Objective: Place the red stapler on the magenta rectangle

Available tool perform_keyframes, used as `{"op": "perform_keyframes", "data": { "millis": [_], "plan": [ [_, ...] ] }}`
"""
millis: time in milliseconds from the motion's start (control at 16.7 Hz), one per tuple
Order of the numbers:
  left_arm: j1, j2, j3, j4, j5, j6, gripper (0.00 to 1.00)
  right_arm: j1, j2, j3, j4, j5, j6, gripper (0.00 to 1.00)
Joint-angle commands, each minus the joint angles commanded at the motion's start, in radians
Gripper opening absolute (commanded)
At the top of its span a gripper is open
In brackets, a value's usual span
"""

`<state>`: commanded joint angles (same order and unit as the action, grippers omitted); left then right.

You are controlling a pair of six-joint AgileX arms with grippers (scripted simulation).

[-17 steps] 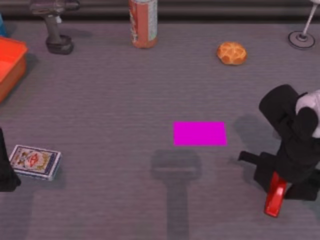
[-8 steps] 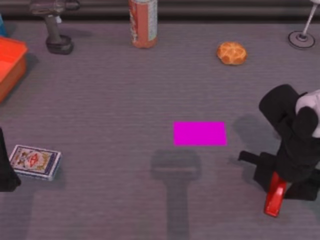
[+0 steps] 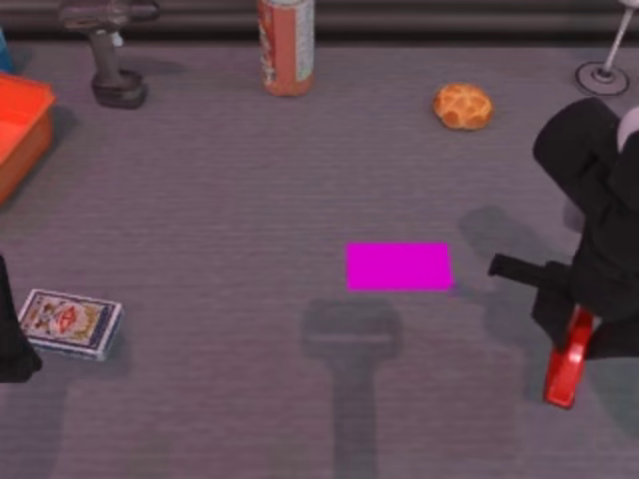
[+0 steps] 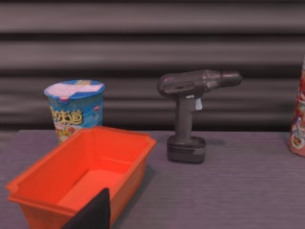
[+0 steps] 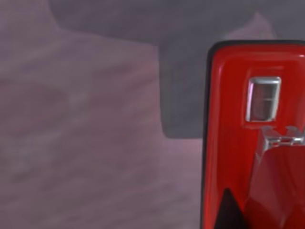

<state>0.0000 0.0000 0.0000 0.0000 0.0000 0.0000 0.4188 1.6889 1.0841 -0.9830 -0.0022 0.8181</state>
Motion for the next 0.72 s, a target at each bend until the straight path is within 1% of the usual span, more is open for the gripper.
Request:
{"op": "perform_keyframes", "data": {
  "millis": [180,480,600,720],
  "plan": [
    [0.000,0.000,0.000,0.000,0.000,0.000,1.00,0.000,-0.049,0.051,-0.081,0.000,-0.004,0.00],
    [0.000,0.000,0.000,0.000,0.000,0.000,1.00,-0.003,-0.048,0.053,-0.085,0.000,-0.002,0.00],
    [0.000,0.000,0.000,0.000,0.000,0.000,1.00,0.003,-0.020,0.087,-0.102,0.000,0.031,0.00],
    [0.000,0.000,0.000,0.000,0.000,0.000,1.00,0.014,0.041,0.162,-0.140,-0.001,0.105,0.00]
  ]
}}
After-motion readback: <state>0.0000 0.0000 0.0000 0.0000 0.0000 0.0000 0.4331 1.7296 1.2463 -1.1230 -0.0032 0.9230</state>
